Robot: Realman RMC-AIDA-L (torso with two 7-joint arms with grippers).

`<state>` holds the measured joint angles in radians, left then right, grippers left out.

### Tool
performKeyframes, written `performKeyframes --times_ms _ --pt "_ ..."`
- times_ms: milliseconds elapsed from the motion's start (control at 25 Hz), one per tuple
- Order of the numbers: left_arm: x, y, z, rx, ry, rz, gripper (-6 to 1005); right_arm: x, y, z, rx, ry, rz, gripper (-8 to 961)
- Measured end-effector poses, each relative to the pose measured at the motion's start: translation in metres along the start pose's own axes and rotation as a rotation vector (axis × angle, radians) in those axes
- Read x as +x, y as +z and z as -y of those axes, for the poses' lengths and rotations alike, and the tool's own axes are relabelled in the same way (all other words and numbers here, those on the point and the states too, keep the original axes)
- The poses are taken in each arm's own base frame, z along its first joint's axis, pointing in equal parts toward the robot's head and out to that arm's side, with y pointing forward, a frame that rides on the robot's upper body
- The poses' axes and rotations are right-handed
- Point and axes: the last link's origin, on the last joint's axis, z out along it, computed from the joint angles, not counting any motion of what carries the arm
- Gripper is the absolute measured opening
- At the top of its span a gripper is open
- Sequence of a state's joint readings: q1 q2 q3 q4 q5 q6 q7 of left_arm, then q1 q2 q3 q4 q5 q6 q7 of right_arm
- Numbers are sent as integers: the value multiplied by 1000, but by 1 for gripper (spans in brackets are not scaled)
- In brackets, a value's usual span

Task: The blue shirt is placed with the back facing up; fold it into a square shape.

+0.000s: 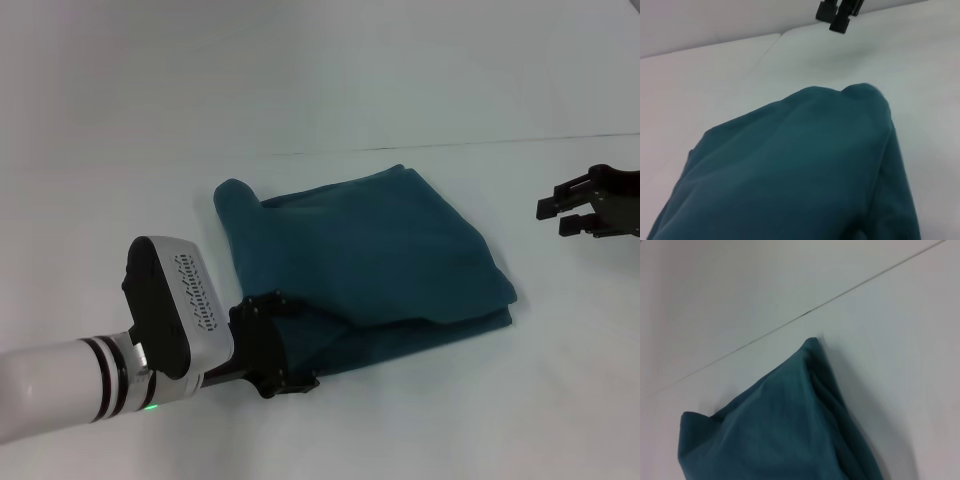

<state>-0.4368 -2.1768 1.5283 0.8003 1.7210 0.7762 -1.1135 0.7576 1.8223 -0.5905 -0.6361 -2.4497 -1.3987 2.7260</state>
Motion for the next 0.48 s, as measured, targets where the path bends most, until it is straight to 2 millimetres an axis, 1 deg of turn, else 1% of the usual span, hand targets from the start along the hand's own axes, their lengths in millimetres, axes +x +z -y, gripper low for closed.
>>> performKeyframes --times_ms 80,280,480 --pt "0 0 0 2 1 2 836 0 0 0 -1 1 0 445" --pt "-1 0 -1 -1 6 4 729 0 -1 1 1 2 4 446" --pt "-1 0 -2 -5 15 6 522 -1 -2 2 2 2 6 446"
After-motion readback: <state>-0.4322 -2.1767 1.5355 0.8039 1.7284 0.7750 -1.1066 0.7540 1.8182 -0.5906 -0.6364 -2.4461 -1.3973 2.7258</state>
